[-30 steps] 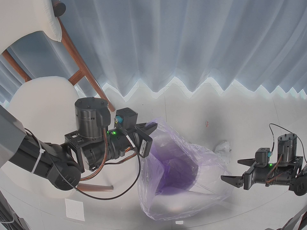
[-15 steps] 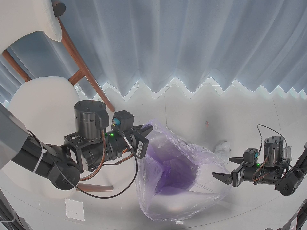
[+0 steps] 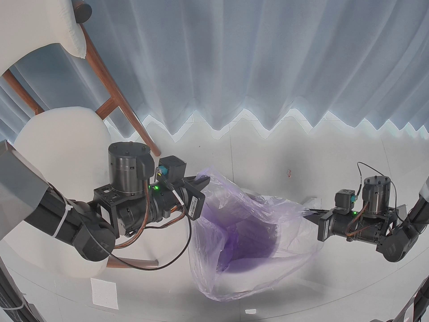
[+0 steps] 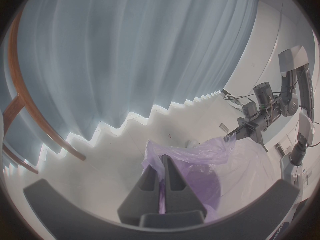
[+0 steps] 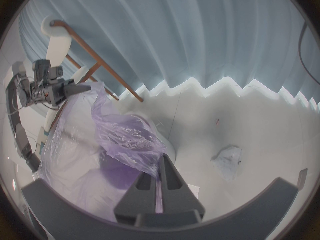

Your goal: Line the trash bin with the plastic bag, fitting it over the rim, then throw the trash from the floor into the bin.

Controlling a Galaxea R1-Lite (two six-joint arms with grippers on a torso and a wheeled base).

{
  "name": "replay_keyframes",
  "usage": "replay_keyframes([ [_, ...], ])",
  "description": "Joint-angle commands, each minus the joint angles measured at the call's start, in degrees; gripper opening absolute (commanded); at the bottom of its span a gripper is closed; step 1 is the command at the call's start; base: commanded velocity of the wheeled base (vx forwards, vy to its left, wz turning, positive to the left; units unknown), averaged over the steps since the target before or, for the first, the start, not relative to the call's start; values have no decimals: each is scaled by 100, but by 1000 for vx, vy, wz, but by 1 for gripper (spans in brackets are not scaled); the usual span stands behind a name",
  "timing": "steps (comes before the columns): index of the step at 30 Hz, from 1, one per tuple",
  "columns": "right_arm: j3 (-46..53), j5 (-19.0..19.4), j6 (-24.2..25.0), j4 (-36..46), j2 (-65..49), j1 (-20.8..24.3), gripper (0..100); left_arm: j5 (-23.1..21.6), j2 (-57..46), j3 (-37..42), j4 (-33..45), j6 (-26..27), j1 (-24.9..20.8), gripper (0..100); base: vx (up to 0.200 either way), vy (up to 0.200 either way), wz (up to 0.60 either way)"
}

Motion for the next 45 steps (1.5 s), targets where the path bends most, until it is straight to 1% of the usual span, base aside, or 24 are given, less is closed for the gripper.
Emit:
replay_keyframes([
  [1,-722,-1,297,62,212,-1,0,12,311,-387,43,17,325,0,0,0,0],
  [3,-968,-1,341,80,318,-1,0,38,416,-589,123,17,395,0,0,0,0],
  [6,-1478,-1,358,88,652,-1,0,267,504,-1002,597,8,527,0,0,0,0],
  [9,-1882,-1,367,97,951,-1,0,390,574,-1240,949,-1,580,0,0,0,0],
  [12,-2216,-10,367,106,1223,-1,0,513,724,-1371,1133,-1,615,0,0,0,0],
  [19,-2699,-19,367,317,1601,-18,0,592,1075,-1459,1160,17,685,0,0,0,0],
  [21,-2893,-27,367,378,1768,-88,0,601,1242,-1530,1151,105,800,0,0,0,0],
  [27,-3288,-27,358,502,2111,-229,0,636,1436,-1644,1160,122,932,0,0,0,0],
  [37,-3332,-27,323,625,2401,-352,0,671,1576,-1600,1160,131,967,0,0,0,0],
  [43,-3218,-19,306,616,2401,-352,0,671,1524,-1442,1168,131,817,0,0,0,0],
  [45,-3042,-1,306,589,2392,-352,0,671,1506,-1319,1168,131,765,0,0,0,0],
])
